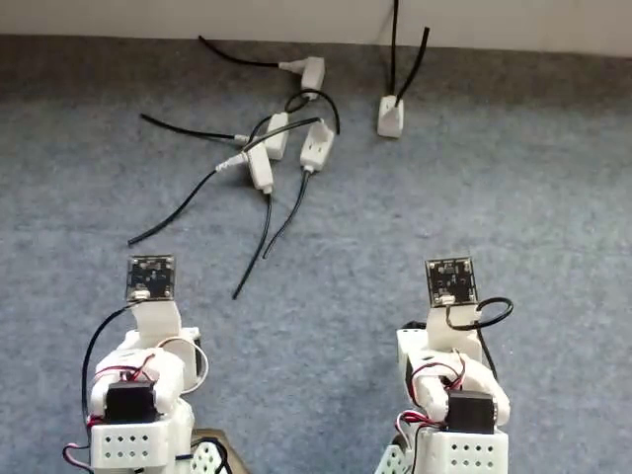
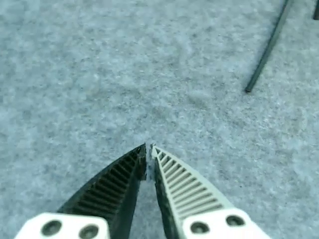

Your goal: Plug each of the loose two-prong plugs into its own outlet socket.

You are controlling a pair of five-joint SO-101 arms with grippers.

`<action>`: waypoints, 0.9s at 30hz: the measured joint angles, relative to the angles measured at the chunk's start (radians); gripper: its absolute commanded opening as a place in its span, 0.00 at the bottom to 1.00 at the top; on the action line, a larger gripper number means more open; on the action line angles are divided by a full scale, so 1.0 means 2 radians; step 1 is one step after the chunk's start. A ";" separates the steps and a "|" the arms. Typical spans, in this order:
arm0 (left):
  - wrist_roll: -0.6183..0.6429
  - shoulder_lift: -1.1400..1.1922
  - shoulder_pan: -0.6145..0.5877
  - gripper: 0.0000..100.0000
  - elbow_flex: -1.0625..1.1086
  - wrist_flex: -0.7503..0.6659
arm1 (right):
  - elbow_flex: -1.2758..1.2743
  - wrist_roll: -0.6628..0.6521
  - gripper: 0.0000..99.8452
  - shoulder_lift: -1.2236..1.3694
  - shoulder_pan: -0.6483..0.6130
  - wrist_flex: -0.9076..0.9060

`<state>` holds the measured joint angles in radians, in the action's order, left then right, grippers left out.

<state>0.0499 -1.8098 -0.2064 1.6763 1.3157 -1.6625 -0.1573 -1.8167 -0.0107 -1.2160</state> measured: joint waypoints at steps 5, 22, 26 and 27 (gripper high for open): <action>0.000 0.000 -0.023 0.03 0.000 0.000 | 0.000 0.000 0.01 0.000 0.000 -0.012; 0.000 0.000 0.026 0.03 0.000 0.000 | 0.000 0.000 0.01 0.000 0.000 -0.013; 0.000 0.000 0.026 0.03 0.000 0.000 | 0.000 0.000 0.01 0.000 0.000 -0.013; 0.000 0.000 0.026 0.03 0.000 0.000 | 0.000 0.000 0.01 0.000 0.000 -0.013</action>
